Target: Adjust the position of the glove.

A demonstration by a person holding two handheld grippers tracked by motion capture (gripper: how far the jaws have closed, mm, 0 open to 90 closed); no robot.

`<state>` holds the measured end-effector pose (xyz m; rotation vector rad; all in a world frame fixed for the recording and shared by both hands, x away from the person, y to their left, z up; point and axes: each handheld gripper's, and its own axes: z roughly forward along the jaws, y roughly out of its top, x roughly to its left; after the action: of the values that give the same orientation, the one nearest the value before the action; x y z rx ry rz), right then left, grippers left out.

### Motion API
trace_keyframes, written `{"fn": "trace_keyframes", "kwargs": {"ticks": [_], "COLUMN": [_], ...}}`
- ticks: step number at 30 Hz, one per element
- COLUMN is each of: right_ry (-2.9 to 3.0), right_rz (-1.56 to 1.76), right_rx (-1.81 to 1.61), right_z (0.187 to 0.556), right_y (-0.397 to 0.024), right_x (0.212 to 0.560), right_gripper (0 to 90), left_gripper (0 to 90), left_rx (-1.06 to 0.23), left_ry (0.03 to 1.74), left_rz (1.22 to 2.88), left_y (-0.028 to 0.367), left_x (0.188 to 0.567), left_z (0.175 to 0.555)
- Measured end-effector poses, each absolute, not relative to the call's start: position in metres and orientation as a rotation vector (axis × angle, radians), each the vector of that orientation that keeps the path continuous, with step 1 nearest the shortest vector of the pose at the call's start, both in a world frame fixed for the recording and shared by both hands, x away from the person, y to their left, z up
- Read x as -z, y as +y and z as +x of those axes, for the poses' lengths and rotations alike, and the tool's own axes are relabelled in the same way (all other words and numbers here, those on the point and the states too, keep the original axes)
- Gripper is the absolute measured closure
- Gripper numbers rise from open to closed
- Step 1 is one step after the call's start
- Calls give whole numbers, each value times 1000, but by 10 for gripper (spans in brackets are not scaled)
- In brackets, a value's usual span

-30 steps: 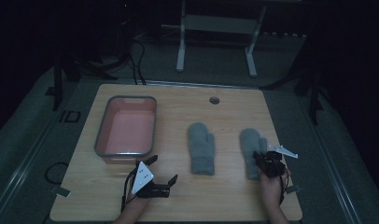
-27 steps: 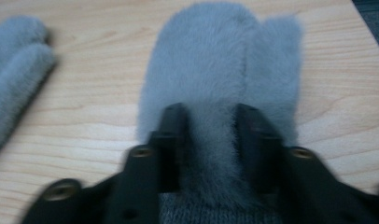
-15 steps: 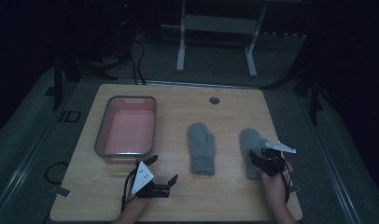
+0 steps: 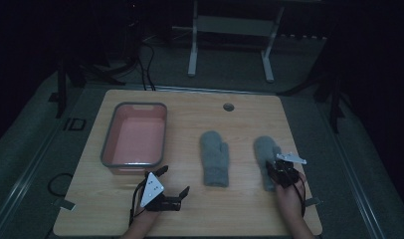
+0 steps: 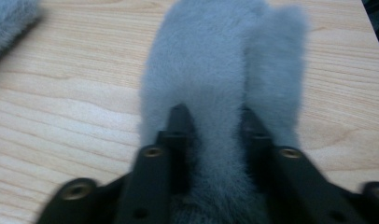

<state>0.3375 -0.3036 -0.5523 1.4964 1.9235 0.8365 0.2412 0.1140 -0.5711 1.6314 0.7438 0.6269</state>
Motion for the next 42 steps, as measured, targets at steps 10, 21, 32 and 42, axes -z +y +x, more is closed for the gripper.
{"fn": "trace_keyframes", "kwargs": {"ticks": [10, 21, 32, 42], "right_ry": [1826, 1764, 1819, 1866], "right_rz": [1548, 1526, 1516, 1587], "right_rx": [-913, -1004, -1134, -1188], "right_z": [331, 331, 331, 331], "right_y": [-302, -262, -200, -155], "right_x": [523, 485, 470, 483], "right_gripper": [802, 802, 801, 800], "left_gripper": [13, 13, 13, 13], "left_rx": [-628, -626, -623, -622], "left_ry": [744, 743, 743, 745], "left_rz": [1631, 1630, 1630, 1629], "left_y": [114, 114, 114, 115], "left_x": [571, 571, 571, 571], "left_z": [241, 241, 241, 242]}}
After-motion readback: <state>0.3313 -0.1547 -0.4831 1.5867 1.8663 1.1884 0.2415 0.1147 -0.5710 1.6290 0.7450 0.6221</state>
